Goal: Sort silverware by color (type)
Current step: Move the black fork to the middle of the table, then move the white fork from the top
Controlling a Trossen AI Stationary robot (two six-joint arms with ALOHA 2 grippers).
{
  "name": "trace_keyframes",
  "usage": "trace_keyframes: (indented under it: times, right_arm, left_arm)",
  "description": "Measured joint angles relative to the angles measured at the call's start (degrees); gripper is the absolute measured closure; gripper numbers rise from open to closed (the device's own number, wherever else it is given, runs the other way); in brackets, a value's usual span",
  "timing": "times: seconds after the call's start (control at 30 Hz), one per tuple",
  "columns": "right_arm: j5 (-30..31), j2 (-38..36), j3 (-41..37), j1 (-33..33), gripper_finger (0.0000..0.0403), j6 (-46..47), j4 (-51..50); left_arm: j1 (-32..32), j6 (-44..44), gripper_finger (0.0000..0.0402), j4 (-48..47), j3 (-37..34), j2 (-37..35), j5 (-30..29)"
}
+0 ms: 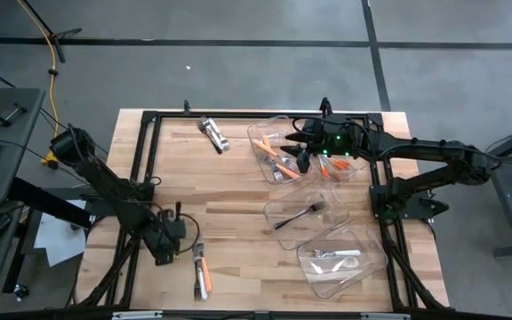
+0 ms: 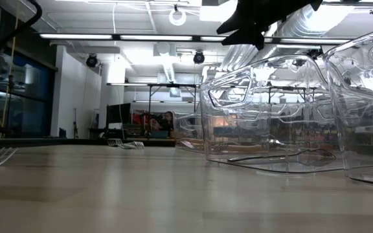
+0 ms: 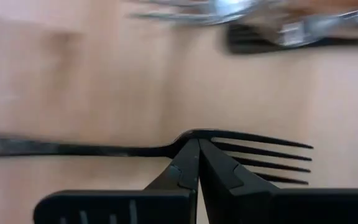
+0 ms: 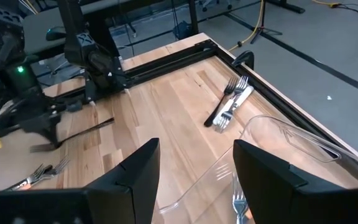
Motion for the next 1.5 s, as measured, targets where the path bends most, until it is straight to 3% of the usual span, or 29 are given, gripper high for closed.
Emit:
trace_keyframes:
  times: [0.2, 0.37, 0.63, 0.87, 1.1, 1.3, 1.5]
  right_arm:
    - [0.0, 0.0, 0.0, 0.0, 0.0214, 0.4, 0.0]
    - [0.0, 0.0, 0.0, 0.0, 0.0214, 0.4, 0.0]
    - [0.0, 0.0, 0.0, 0.0, 0.0214, 2.0, 0.0]
    - [0.0, 0.0, 0.0, 0.0, 0.0214, 1.9, 0.0]
    - [0.0, 0.0, 0.0, 0.0, 0.0214, 1.8, 0.0]
    - [0.0, 0.0, 0.0, 0.0, 0.0214, 1.8, 0.0]
    - [0.0, 0.0, 0.0, 0.0, 0.0214, 1.8, 0.0]
  left_arm:
    - [3.3, 4.1, 0.0401, -6.6, -0.1, -3.2, -5.0]
    - [6.6, 6.1, 0.0401, -5.4, -0.1, -5.9, -3.2]
    - [9.3, 2.2, 0.0401, -6.3, 2.7, -18.9, -3.3]
    - [14.5, -15.1, 0.0394, -13.1, 2.9, -26.1, -8.1]
    - [17.4, -23.7, 0.0321, -24.4, 2.9, -25.3, -5.7]
    - [17.6, -29.7, 0.024, -25.5, 2.9, -22.0, -4.8]
    - [17.6, -33.6, 0.0208, -25.2, 2.9, -15.4, -2.5]
